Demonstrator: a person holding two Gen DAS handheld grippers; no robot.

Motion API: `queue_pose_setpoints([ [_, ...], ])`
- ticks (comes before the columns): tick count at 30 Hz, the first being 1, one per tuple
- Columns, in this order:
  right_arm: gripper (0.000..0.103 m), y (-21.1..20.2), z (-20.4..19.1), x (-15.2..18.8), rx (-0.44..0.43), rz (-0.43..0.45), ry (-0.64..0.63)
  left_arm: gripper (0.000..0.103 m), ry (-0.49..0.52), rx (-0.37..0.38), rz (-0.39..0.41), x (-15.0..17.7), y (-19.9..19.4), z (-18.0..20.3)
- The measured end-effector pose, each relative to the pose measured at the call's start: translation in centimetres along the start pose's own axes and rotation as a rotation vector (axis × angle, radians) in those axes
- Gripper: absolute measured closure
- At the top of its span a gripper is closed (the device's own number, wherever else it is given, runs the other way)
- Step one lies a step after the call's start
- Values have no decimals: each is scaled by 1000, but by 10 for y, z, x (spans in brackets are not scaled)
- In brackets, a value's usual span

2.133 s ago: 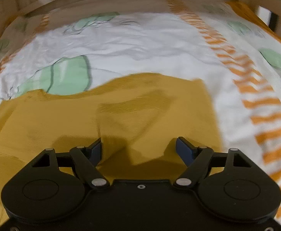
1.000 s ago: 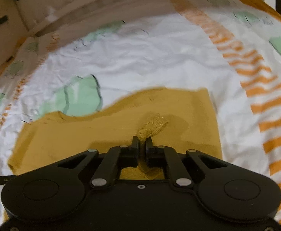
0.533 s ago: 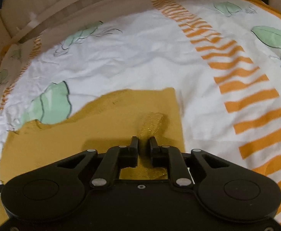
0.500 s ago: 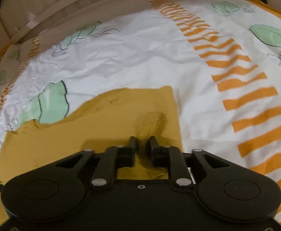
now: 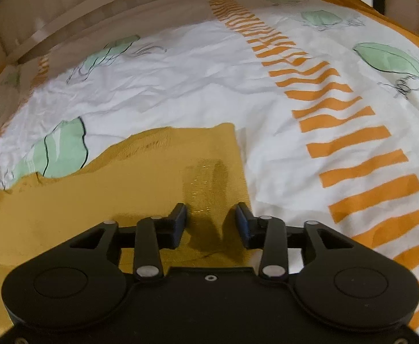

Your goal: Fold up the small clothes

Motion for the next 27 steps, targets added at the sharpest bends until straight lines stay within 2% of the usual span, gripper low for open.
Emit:
queue_pose_setpoints([
  [1,45,-2,3,0,16,2,8,56,6,-7,5,0,0,1],
  [2,35,-4,7,1,37,3,13,56,11,-14,8,1,0,2],
  [3,32,-7,11,2,54,10,17,56,10,-17,13,1,0,3],
  [9,31,-31,25,22,30,-10,44,56,-38,26,48,4,-4,-3],
  [15,29,-56,30,72,-23,-82,52,56,-44,32,50,12,-9,0],
  [23,23,-86,35,131,-87,-150,81,57,-57,65,35,43,-28,5],
  [27,23,-100,34,152,-123,-171,100,57,-97,82,22,64,-42,6],
])
Point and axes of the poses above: each gripper's, at about its wrist camera, not at the fingertips, and y roughly the way its jaws point, z to its right, x to its underside, the point moved 7 cm from there along y, roughly the way its jaws point, and after that the axes turned 10 degrees about -z, right-handed, at the moved point
